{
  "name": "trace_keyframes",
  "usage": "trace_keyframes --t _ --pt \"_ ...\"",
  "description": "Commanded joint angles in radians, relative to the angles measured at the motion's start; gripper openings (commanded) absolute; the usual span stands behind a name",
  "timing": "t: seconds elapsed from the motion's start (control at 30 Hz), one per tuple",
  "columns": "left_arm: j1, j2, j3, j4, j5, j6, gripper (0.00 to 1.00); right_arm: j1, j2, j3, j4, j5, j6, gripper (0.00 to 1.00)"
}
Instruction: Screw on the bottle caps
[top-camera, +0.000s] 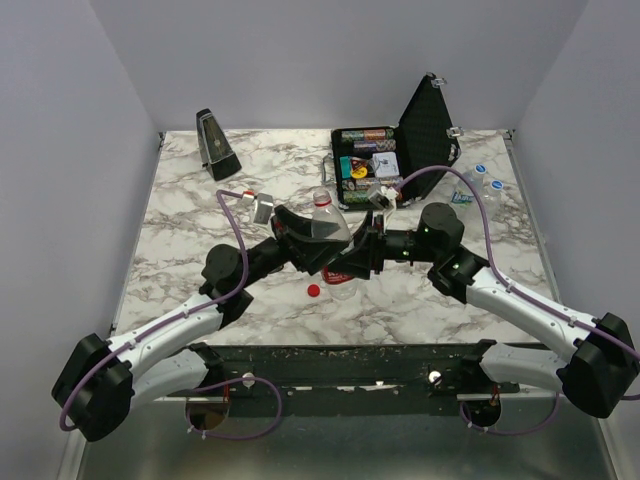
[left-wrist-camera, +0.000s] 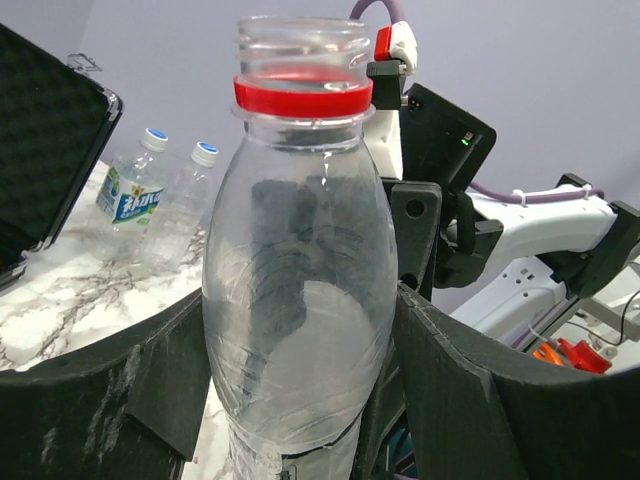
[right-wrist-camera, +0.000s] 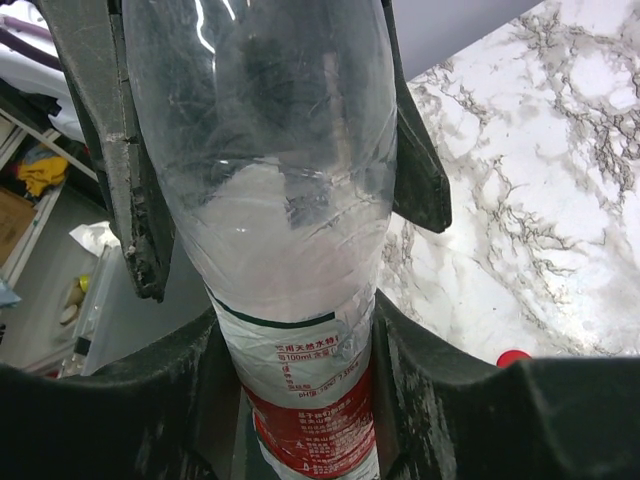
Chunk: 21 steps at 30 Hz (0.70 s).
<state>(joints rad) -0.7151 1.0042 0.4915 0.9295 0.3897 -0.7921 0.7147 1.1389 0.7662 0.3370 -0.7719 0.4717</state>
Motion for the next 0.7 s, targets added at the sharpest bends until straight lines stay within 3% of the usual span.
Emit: trace_keyframes --t 0.0,0.17,0.43,0.67 --pt "-0.003 0.011 -0.018 0.077 0.047 -0.015 0.74 0.011 0.008 0.013 0.071 -0.015 0.021 0.52" --pt "-0.004 0.027 -0.01 0.098 0.064 -0.022 0.72 0.028 0.024 0.024 0.071 -0.012 0.021 0.52" --pt "-0.003 0.016 -0.034 0.14 0.048 -0.029 0.59 0.048 0.036 0.031 0.073 0.017 0.031 0.54" --pt "0.026 -0.131 -0.034 -0.191 -0.058 0.126 0.48 0.048 0.01 0.039 -0.03 0.068 -0.021 0.74"
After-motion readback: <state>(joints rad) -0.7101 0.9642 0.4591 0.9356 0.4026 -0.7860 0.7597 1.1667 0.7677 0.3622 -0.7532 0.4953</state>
